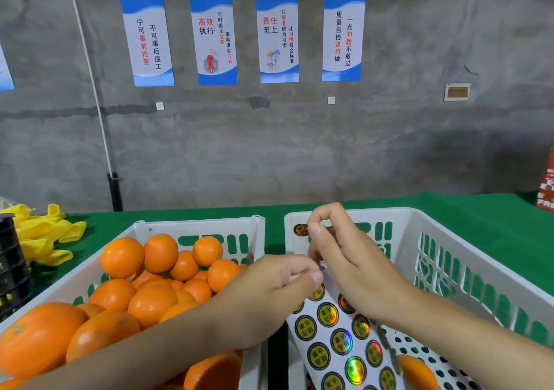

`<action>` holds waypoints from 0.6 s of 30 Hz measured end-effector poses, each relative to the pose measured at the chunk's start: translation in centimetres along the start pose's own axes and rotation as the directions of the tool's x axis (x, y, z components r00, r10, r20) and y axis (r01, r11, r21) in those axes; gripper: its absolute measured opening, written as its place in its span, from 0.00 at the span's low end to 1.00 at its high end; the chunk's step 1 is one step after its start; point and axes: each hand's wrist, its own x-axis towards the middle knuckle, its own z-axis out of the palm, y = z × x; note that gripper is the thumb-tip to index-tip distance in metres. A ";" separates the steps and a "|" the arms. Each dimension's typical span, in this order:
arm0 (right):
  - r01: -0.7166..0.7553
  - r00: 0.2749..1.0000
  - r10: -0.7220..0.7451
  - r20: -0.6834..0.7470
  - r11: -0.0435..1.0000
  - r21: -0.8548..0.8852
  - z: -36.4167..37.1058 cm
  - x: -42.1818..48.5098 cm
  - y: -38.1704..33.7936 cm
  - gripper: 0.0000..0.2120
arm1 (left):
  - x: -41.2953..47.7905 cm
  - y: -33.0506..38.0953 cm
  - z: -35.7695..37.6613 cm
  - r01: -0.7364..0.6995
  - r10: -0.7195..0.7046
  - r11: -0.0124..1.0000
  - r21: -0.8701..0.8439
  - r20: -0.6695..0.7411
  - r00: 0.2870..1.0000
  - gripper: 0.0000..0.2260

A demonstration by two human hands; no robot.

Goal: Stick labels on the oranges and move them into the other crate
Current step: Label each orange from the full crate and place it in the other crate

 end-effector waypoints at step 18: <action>-0.276 0.960 0.268 0.080 0.951 0.137 0.7 0.1 1.4 0.11 | -1.1 -6.8 -10.3 0.435 -0.552 0.356 0.827 -0.190 0.812 0.18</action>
